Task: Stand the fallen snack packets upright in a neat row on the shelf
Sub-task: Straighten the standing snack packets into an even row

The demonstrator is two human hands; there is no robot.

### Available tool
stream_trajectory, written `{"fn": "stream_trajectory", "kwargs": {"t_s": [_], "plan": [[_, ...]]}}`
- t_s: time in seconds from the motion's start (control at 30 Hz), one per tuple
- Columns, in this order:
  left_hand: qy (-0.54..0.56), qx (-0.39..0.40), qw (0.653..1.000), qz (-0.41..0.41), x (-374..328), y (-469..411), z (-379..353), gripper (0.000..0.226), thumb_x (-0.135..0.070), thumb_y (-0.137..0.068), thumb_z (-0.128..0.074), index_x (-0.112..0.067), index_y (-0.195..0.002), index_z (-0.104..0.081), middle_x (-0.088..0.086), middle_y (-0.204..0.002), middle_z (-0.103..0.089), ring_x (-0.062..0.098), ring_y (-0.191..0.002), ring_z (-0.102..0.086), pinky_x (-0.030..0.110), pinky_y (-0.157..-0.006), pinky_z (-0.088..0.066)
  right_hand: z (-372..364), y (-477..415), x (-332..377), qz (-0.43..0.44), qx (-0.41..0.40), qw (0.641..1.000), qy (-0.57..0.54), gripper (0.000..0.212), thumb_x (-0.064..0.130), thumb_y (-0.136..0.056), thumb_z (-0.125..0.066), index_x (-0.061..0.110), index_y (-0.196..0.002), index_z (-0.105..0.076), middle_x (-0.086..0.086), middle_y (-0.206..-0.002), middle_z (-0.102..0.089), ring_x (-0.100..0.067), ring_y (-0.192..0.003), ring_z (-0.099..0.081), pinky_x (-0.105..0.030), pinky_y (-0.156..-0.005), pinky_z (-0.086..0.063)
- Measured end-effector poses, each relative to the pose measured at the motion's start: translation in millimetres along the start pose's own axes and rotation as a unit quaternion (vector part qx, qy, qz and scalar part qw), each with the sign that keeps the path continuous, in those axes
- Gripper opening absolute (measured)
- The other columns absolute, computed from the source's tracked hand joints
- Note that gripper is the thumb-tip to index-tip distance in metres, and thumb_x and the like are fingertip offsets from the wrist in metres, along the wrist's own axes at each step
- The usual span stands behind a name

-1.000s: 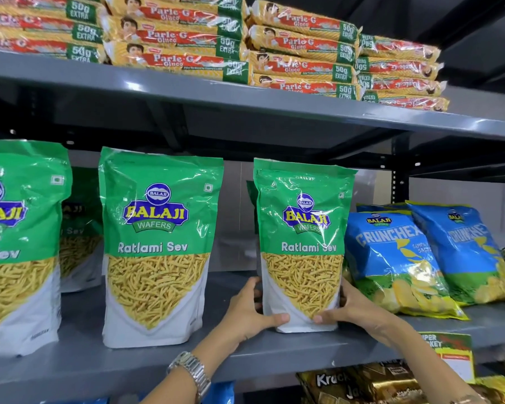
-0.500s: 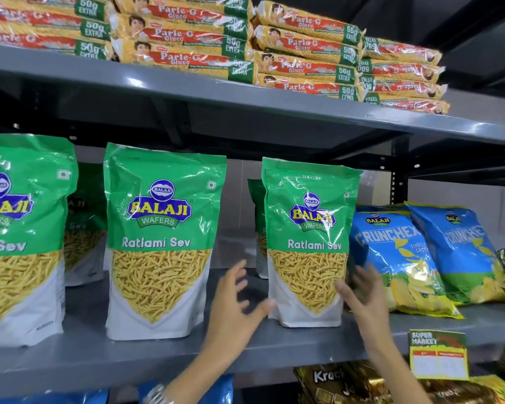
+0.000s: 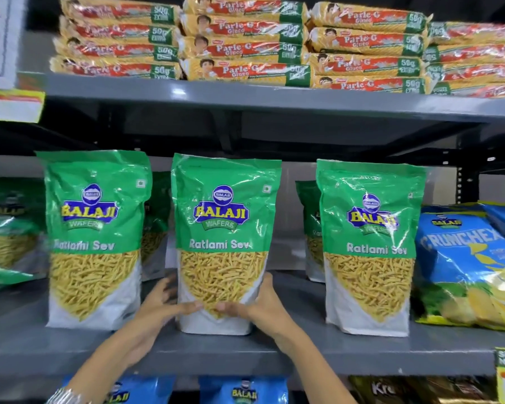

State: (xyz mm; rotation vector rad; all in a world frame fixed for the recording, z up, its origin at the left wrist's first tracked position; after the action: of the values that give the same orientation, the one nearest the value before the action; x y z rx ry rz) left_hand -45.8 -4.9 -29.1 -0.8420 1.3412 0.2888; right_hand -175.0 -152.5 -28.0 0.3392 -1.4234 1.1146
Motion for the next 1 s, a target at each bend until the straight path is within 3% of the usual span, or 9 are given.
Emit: {"fn": "stream_trajectory", "kwargs": {"t_s": [0.1, 0.2, 0.43, 0.67, 0.73, 0.8, 0.9, 0.97, 1.0], "plan": [[-0.01, 0.048, 0.999, -0.005, -1.4, 2.0, -1.2, 0.086, -0.024, -0.026, -0.092, -0.027, -0.101, -0.048, -0.009, -0.102, -0.058, 0.002, -0.087, -0.058, 0.018, -0.07, -0.051, 5.0, -3.1, -5.7, -0.025, 0.006, 0.999, -0.023, 0.093, 0.031, -0.045, -0.093, 0.026, -0.122, -0.04, 0.01, -0.122, -0.058, -0.008, -0.114, -0.056, -0.028, -0.096, -0.048], [-0.035, 0.068, 0.997, -0.023, -4.3, 1.4, -7.7, 0.088, -0.039, -0.015, -0.088, -0.031, -0.092, -0.047, -0.009, -0.103, -0.058, -0.001, -0.087, -0.057, 0.008, -0.06, -0.049, 11.7, -2.0, -9.7, -0.037, -0.01, 0.998, -0.04, 0.094, 0.028, -0.041, -0.094, 0.023, -0.12, -0.044, 0.007, -0.118, -0.064, -0.008, -0.109, -0.061, -0.032, -0.096, -0.05], [-0.127, 0.061, 0.99, -0.026, 11.4, -10.3, -4.1, 0.092, -0.057, -0.028, -0.084, -0.041, -0.107, -0.041, -0.011, -0.119, -0.055, 0.008, -0.111, -0.054, 0.028, -0.094, -0.046, 19.1, 3.9, -8.3, -0.046, -0.011, 0.997, -0.068, 0.085, 0.016, -0.047, -0.092, 0.022, -0.117, -0.044, 0.004, -0.116, -0.065, -0.008, -0.104, -0.063, -0.018, -0.074, -0.051], [-0.168, 0.063, 0.981, -0.068, 11.0, -1.1, -8.6, 0.079, -0.063, -0.041, -0.078, -0.049, -0.107, -0.037, -0.019, -0.122, -0.051, 0.007, -0.117, -0.051, 0.035, -0.102, -0.043, 18.2, 7.8, -4.7, -0.031, -0.012, 0.998, -0.059, 0.093, 0.026, -0.04, -0.091, 0.022, -0.118, -0.04, 0.003, -0.121, -0.059, -0.007, -0.107, -0.058, -0.02, -0.078, -0.048], [-0.122, 0.013, 0.988, -0.094, 6.2, 7.4, -6.7, 0.09, -0.055, -0.044, -0.08, -0.044, -0.12, -0.034, -0.01, -0.134, -0.045, 0.009, -0.124, -0.044, 0.037, -0.107, -0.037, 14.7, 10.8, 1.7, -0.027, -0.03, 0.998, -0.045, 0.105, 0.037, -0.035, -0.09, 0.023, -0.123, -0.034, 0.002, -0.127, -0.056, -0.009, -0.111, -0.056, -0.024, -0.086, -0.047], [-0.059, -0.058, 0.984, -0.156, -0.9, 20.3, 0.1, 0.078, -0.035, -0.054, -0.077, -0.037, -0.121, -0.037, -0.013, -0.134, -0.044, 0.003, -0.122, -0.045, 0.031, -0.106, -0.037, 9.1, 19.3, 11.9, 0.017, -0.135, 0.988, 0.068, 0.107, 0.056, -0.038, -0.084, 0.027, -0.128, -0.033, 0.0, -0.134, -0.052, -0.015, -0.116, -0.054, -0.034, -0.094, -0.046], [-0.028, -0.191, 0.948, -0.255, -17.9, 41.2, 38.6, 0.068, -0.021, -0.059, -0.082, -0.039, -0.112, -0.044, -0.023, -0.119, -0.052, -0.01, -0.109, -0.051, 0.016, -0.096, -0.043, -23.9, 33.6, 32.2, 0.202, -0.372, 0.872, 0.246, 0.083, 0.062, -0.06, -0.066, 0.016, -0.125, -0.045, -0.009, -0.121, -0.057, -0.023, -0.11, -0.054, -0.042, -0.093, -0.046], [-0.019, -0.279, 0.917, -0.284, -26.9, 46.4, 76.8, 0.073, -0.036, -0.055, -0.083, -0.035, -0.117, -0.044, -0.017, -0.118, -0.051, -0.012, -0.106, -0.05, 0.011, -0.093, -0.041, -63.3, 34.3, 43.9, 0.294, -0.384, 0.851, 0.206, 0.057, 0.051, -0.068, -0.063, 0.017, -0.112, -0.052, -0.007, -0.103, -0.063, -0.018, -0.096, -0.056, -0.033, -0.085, -0.047], [-0.036, -0.318, 0.903, -0.285, -29.9, 47.1, 95.9, 0.077, -0.043, -0.057, -0.08, -0.032, -0.122, -0.041, -0.014, -0.12, -0.048, -0.007, -0.109, -0.049, 0.015, -0.099, -0.038, -84.4, 28.9, 47.4, 0.3, -0.333, 0.871, 0.202, 0.048, 0.049, -0.07, -0.062, 0.022, -0.108, -0.052, -0.002, -0.099, -0.063, -0.014, -0.092, -0.056, -0.029, -0.082, -0.046]]}}
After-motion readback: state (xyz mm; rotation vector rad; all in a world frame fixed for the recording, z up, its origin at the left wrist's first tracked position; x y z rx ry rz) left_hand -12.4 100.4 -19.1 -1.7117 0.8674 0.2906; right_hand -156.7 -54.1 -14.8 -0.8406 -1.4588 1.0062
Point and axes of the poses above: each hand's wrist, its own y-axis away from the middle knuckle, its own z-axis out of the back of the hand, x = y × z, the point moved 1 cm from there along -y, towards the middle knuckle
